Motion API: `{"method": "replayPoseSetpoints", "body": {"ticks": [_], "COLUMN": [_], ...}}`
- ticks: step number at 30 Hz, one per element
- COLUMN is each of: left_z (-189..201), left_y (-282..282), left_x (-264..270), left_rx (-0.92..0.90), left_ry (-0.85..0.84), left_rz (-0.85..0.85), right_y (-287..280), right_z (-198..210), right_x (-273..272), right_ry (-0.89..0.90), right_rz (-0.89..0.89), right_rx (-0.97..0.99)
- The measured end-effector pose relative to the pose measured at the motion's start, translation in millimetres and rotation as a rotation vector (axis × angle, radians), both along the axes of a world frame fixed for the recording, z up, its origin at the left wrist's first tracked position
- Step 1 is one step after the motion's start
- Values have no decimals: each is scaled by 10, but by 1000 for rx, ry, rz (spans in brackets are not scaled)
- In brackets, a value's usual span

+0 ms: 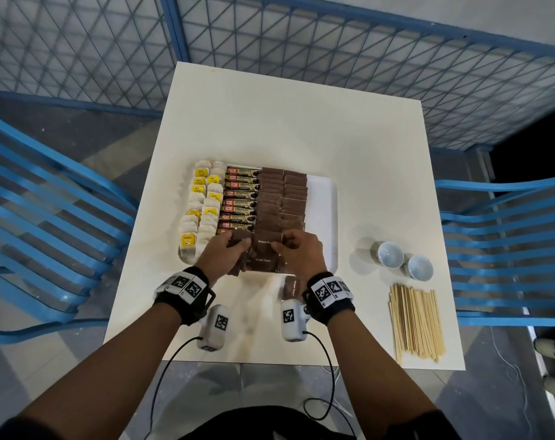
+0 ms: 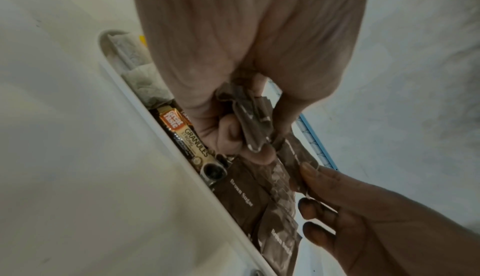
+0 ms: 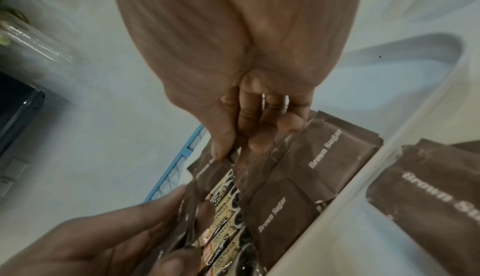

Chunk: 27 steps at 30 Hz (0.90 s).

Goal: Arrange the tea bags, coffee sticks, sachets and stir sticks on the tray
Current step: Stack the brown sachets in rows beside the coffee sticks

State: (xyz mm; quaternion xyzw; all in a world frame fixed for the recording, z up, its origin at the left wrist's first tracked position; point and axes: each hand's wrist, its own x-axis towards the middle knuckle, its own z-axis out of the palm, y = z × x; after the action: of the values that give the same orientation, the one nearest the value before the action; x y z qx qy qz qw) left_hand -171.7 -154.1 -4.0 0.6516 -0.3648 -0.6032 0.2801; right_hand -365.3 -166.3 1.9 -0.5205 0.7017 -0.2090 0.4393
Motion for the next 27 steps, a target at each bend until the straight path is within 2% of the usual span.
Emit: {"method": "replayPoseSetpoints", "body": {"ticks": [3, 6, 20, 27], "left_z": [-57, -28, 4, -31], "left_y": [-20, -12, -28, -65], "left_x": [73, 113, 174, 184], "left_rx": [72, 77, 66, 75], "left_ry": [53, 81, 51, 26], "left_rz": [113, 156, 101, 90], "right_y": [48, 128, 234, 262], "right_z": [15, 12, -112, -74], "right_x": [0, 25, 200, 214], "right_ry": [78, 170, 270, 198], "right_rz": [-8, 42, 44, -35], "right_rx": [6, 9, 32, 30]}}
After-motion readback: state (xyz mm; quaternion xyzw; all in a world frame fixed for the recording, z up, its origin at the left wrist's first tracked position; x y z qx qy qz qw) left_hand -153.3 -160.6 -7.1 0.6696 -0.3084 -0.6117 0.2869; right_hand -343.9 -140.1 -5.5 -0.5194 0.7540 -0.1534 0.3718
